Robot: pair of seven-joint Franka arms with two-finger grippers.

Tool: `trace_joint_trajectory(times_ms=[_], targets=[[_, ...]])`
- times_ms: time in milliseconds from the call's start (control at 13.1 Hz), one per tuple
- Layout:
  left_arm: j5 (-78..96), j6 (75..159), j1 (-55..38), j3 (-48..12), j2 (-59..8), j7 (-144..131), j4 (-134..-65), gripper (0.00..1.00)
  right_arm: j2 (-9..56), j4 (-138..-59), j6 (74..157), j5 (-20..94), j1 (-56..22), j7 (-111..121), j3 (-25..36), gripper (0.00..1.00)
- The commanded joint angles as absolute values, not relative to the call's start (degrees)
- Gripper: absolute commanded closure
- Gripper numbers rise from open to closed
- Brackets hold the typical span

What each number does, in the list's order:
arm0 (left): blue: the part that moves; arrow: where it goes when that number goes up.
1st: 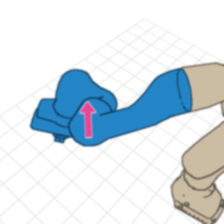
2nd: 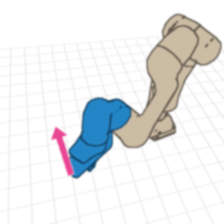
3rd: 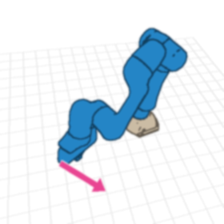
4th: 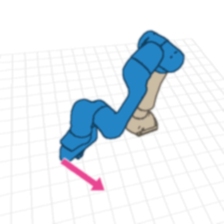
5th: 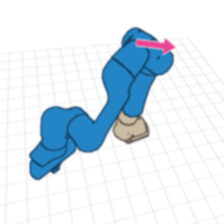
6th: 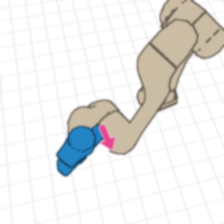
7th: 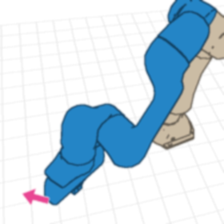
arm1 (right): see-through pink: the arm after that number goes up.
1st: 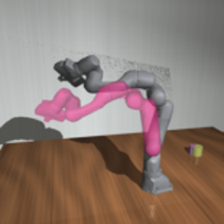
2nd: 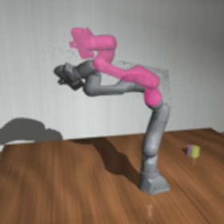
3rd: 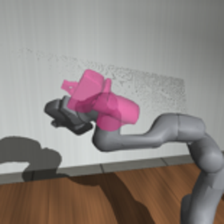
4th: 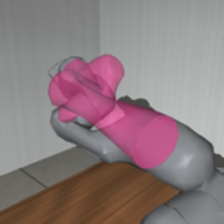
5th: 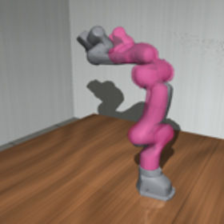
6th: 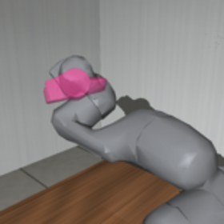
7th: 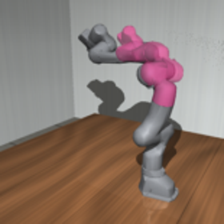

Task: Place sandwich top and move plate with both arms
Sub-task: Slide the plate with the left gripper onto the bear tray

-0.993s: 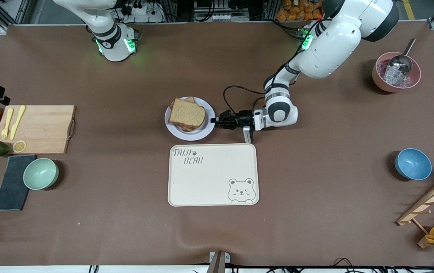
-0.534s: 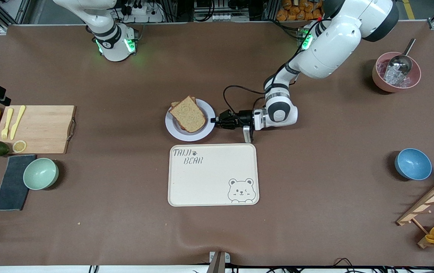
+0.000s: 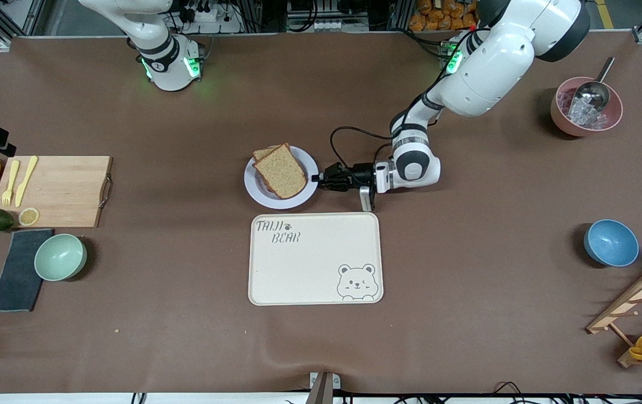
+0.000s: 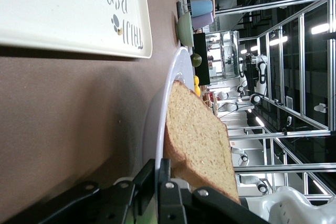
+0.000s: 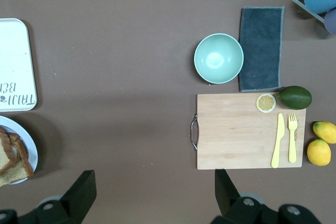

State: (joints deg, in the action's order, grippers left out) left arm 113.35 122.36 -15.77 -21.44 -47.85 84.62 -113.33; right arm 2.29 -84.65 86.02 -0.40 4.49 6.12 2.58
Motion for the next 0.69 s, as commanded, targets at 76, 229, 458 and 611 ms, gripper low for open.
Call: trace_joint_trajectory(times_ms=[76,229,458,611], targets=[[113.9,126.4,-16.8,-20.2,-53.8,83.3,-108.5,1.00,2.9,-83.4,85.5,-0.8,5.3,6.3,1.8,0.00],[113.9,126.7,-17.0,-20.2,-52.5,80.0,-108.6,1.00,2.9,-83.5,85.4,-0.7,5.0,6.3,1.8,0.00],[113.9,127.9,-16.6,-20.3,-49.2,78.2,-110.5,1.00,3.1,-83.5,85.6,-0.8,4.6,6.1,1.8,0.00],[113.9,128.1,-16.7,-20.3,-45.9,74.7,-112.2,1.00,3.2,-83.5,85.4,-0.8,4.5,6.1,1.8,0.00]])
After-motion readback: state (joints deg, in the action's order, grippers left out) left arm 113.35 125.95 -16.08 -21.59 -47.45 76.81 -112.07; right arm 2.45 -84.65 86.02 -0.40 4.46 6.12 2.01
